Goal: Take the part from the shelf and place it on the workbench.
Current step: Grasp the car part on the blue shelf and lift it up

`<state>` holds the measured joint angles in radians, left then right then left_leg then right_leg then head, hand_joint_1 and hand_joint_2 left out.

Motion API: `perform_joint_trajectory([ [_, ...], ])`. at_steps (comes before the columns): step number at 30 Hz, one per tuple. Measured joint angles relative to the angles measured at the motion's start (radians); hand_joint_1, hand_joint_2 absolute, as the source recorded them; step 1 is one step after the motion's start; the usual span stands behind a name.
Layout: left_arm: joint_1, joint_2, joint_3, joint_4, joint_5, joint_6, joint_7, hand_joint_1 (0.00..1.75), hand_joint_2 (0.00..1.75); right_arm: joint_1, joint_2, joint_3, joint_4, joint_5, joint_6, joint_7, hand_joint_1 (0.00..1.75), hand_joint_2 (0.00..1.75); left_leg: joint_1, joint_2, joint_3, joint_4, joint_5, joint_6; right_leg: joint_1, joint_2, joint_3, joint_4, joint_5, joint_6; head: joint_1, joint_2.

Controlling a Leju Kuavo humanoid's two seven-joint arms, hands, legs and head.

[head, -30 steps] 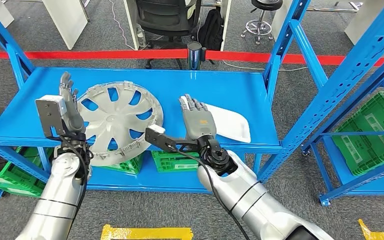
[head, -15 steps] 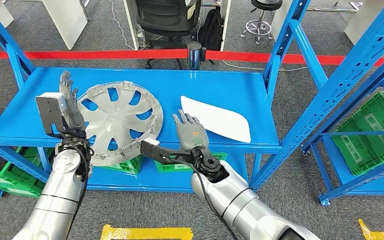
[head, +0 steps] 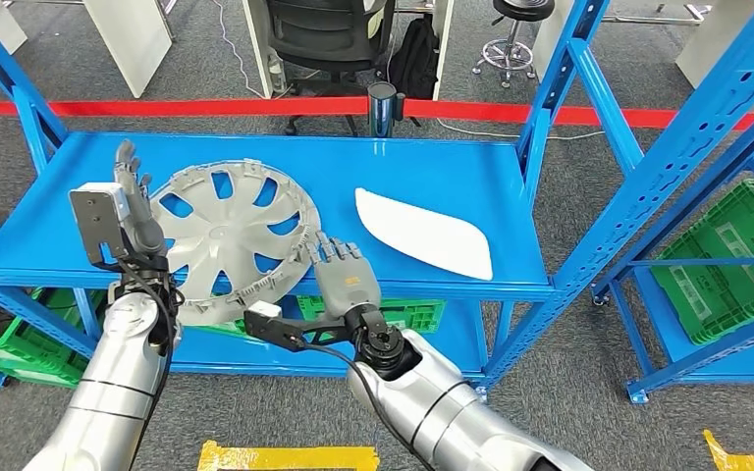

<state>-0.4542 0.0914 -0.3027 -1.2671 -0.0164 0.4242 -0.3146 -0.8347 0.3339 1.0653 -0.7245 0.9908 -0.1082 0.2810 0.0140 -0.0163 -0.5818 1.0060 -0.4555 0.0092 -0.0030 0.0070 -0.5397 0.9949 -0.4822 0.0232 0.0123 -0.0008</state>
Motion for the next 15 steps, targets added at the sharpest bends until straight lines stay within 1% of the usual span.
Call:
perform_joint_trajectory([
  [6,0.001,0.002,0.001,0.000,0.000,0.006,0.000,0.00,0.00,0.000,0.002,0.021,0.006,0.062,-0.014,0.021,0.00,1.75,0.000,0.000,0.000,0.000,0.000,0.000,0.000,0.000,0.000,0.000,0.000,-0.001,0.000,0.000],
  [15,0.002,0.002,0.001,0.009,0.010,0.009,-0.010,0.00,0.00,0.008,0.002,0.040,0.020,0.082,-0.006,0.024,0.00,1.75,0.000,0.000,0.000,0.000,0.000,0.000,0.000,0.000,0.000,0.000,0.000,-0.001,0.001,0.000],
])
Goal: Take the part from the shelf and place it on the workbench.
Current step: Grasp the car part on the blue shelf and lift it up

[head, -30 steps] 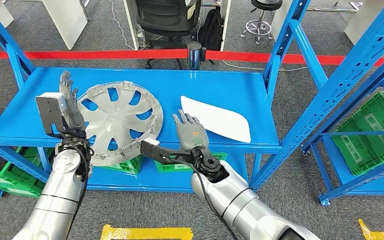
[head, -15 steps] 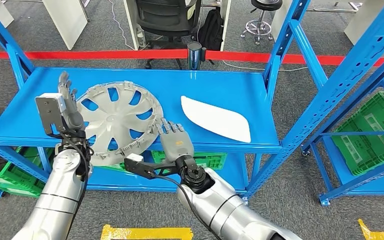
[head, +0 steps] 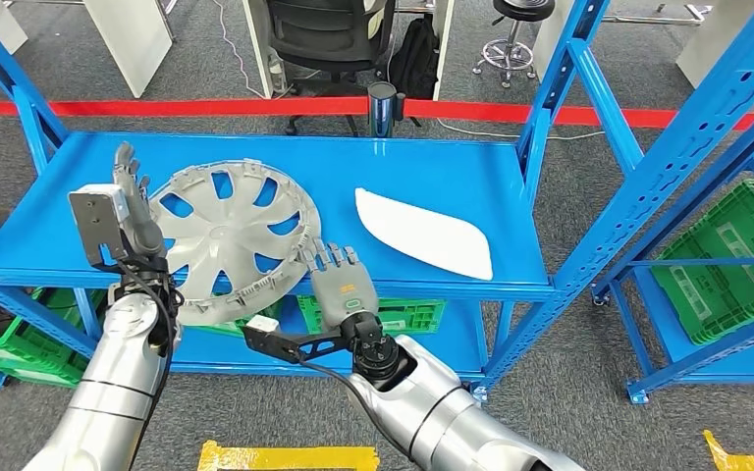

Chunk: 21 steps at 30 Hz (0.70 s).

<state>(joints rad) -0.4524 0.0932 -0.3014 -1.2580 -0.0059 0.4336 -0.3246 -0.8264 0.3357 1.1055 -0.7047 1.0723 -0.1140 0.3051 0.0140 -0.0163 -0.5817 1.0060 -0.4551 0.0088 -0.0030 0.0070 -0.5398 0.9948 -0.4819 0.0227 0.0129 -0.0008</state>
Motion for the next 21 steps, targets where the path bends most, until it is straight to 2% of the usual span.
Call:
perform_joint_trajectory([
  [12,0.000,-0.006,-0.001,0.001,0.003,-0.009,-0.022,0.00,0.00,0.002,0.006,-0.006,0.016,-0.004,0.010,-0.022,0.00,1.75,0.000,0.000,0.000,0.000,0.000,0.000,0.000,0.000,0.000,0.000,0.000,0.000,-0.001,0.000],
  [21,0.003,-0.021,-0.005,0.001,0.006,-0.012,-0.027,0.00,0.00,-0.002,0.009,0.001,0.014,0.018,0.031,-0.008,0.00,1.75,0.000,0.000,0.000,0.000,0.000,0.000,0.000,0.000,0.000,0.000,0.000,0.000,0.000,0.000],
])
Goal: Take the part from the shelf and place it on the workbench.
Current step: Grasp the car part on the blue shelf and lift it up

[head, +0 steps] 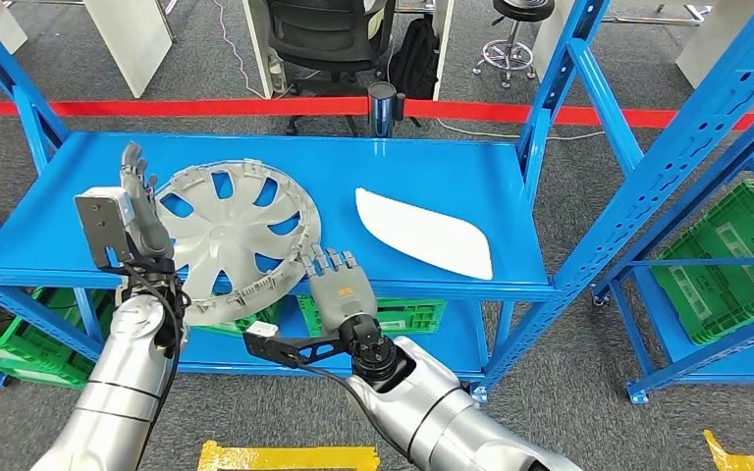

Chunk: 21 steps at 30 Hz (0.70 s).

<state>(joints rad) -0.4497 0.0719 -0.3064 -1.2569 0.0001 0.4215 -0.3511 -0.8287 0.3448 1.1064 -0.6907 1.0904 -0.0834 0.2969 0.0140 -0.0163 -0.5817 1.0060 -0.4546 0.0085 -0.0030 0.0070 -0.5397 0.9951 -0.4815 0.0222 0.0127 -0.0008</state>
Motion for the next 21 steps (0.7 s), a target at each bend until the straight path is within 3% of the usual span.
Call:
perform_joint_trajectory([
  [13,0.018,0.003,0.007,-0.016,0.006,0.000,0.020,0.00,0.00,-0.035,-0.032,-0.015,-0.118,0.025,0.085,0.079,0.00,1.75,0.000,0.000,0.000,0.000,0.001,-0.001,0.000,0.000,0.000,0.001,0.000,-0.001,0.000,0.000],
  [21,0.017,0.014,0.033,-0.017,-0.001,-0.004,0.054,0.00,0.00,-0.124,-0.103,-0.052,-0.247,0.028,0.250,0.182,0.00,1.75,0.000,0.000,0.000,0.000,0.002,0.000,0.000,0.000,-0.001,0.001,0.002,-0.001,0.001,0.000],
])
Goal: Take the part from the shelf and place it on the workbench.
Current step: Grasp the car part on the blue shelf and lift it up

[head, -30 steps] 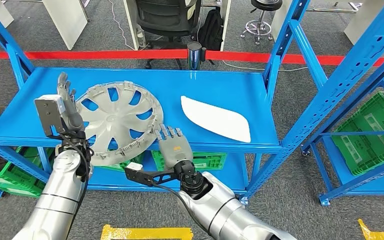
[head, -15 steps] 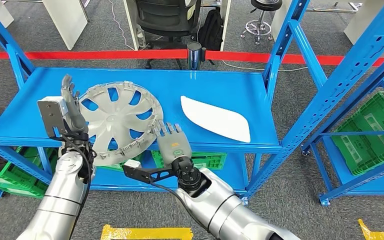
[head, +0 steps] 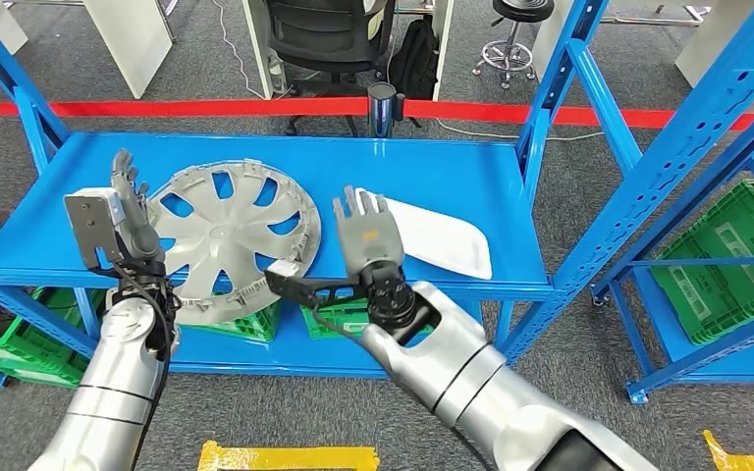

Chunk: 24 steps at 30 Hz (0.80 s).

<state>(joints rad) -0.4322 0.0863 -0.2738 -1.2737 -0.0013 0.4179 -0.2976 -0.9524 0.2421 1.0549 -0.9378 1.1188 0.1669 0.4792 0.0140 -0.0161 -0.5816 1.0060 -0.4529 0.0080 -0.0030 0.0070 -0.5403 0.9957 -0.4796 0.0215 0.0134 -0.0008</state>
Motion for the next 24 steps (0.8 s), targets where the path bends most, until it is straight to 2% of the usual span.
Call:
perform_joint_trajectory([
  [4,0.000,0.008,0.016,0.000,-0.004,0.002,0.010,0.00,0.00,-0.032,-0.034,-0.018,-0.069,-0.003,0.029,0.015,0.00,1.75,0.000,0.000,0.000,0.000,0.000,0.000,0.000,0.000,0.000,0.000,0.000,0.000,0.000,0.000],
  [12,-0.015,0.037,0.051,0.000,0.003,0.002,0.039,0.00,0.00,-0.050,-0.081,-0.037,-0.151,-0.005,0.012,0.020,0.00,1.75,0.000,0.000,0.000,0.000,0.000,0.000,0.000,0.000,0.000,0.001,0.000,0.000,0.000,0.000],
  [24,-0.053,0.072,0.097,0.001,0.008,-0.023,0.055,0.00,0.00,-0.058,-0.089,-0.037,-0.160,-0.009,-0.048,-0.023,0.00,1.75,0.000,0.000,0.000,0.000,0.000,0.000,0.000,0.000,0.000,0.001,0.000,0.000,-0.001,0.000],
])
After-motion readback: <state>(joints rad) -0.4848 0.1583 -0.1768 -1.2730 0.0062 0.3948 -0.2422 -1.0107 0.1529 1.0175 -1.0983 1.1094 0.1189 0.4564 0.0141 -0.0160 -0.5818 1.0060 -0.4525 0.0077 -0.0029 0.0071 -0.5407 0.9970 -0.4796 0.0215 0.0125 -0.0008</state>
